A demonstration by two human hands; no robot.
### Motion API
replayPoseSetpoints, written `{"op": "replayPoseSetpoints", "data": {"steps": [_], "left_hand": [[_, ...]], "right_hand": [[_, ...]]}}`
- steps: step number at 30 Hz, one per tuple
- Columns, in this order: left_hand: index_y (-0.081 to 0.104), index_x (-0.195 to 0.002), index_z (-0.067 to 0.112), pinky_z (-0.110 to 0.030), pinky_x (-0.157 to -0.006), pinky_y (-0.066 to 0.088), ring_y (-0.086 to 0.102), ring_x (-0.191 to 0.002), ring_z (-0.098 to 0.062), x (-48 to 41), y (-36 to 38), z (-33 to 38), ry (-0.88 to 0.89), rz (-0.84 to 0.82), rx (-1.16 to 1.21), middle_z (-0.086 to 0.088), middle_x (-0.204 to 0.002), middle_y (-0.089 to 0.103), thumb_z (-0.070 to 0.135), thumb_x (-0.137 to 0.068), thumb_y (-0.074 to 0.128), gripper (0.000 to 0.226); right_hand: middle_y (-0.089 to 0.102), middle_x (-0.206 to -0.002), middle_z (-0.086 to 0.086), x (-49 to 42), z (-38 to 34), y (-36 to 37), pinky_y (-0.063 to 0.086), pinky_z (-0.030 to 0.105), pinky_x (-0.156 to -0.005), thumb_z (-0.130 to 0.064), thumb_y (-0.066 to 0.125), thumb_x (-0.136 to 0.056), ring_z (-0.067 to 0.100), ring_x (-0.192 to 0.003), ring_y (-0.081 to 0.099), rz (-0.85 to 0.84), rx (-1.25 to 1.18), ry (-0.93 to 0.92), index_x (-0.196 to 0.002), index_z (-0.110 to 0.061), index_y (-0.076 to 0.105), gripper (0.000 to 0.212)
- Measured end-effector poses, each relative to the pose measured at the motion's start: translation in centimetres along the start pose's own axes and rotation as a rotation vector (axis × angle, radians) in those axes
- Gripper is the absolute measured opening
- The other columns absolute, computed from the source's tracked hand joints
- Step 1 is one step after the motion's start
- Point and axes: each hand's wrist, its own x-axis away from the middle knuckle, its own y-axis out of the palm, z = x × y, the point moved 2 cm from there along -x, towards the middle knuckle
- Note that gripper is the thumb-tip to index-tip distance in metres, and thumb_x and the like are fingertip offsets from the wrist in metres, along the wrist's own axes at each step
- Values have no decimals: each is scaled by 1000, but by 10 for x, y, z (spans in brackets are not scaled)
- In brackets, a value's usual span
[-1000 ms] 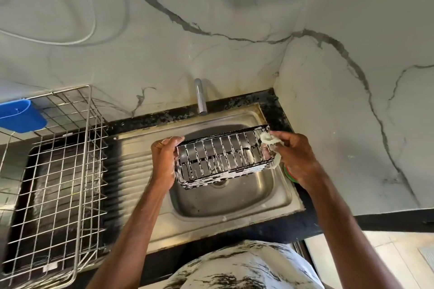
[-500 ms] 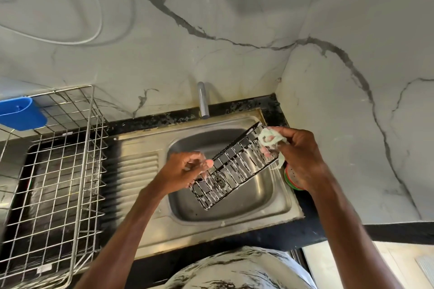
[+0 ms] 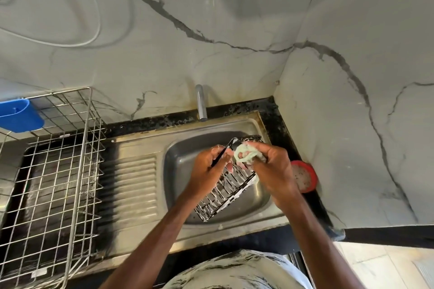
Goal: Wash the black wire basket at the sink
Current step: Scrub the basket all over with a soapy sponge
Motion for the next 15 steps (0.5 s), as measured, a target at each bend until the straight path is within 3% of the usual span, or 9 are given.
{"op": "replayPoseSetpoints", "data": {"steps": [2, 4, 7, 9, 11, 15], "left_hand": [[72, -98, 19, -10, -41, 34, 49, -41, 1, 3, -2, 2, 17, 17, 57, -16, -67, 70, 11, -103, 60, 15], [72, -98, 15, -10, -44, 39, 55, -45, 1, 2, -6, 1, 31, 13, 54, -8, -64, 69, 5, -102, 59, 17], [70, -97, 14, -8, -50, 43, 63, -53, 1, -1, -15, 1, -6, 20, 87, 1, -67, 70, 3, -103, 56, 19], [68, -95, 16, -8, -50, 44, 64, -54, 1, -3, -18, 3, -25, 20, 115, 3, -64, 70, 3, -102, 54, 20], [68, -93, 17, -7, -48, 42, 62, -51, 3, -3, -17, 7, -28, 9, 111, 5, -62, 70, 3, -103, 54, 22], [70, -96, 23, -11, -38, 32, 45, -39, -1, -3, -15, 7, -74, 12, 111, 4, -63, 72, 7, -105, 54, 24]], "right_hand": [[76, -113, -3, 1, -2, -10, 59, 18, -73, 10, 64, -88, -2, -94, 72, -53, 46, -31, -122, -17, 71, 44], [76, -111, -4, -3, -6, -25, 59, 16, -70, 4, 69, -89, -5, -89, 72, -69, 120, -71, -125, -18, 70, 42], [74, -113, -2, -15, -8, -43, 60, 22, -71, -4, 67, -92, 5, -93, 72, 43, 255, -145, -129, -18, 63, 40], [73, -117, 3, -18, -11, -41, 50, 5, -68, -4, 65, -93, 9, -97, 70, 94, 309, -196, -126, -13, 59, 35], [75, -114, 5, -17, -17, -26, 45, 0, -64, -1, 66, -92, 6, -94, 70, 92, 321, -290, -120, -9, 63, 29], [77, -108, -4, -8, -25, 4, 60, 19, -71, -1, 64, -90, 2, -89, 74, 17, 306, -457, -111, -18, 74, 29]]}}
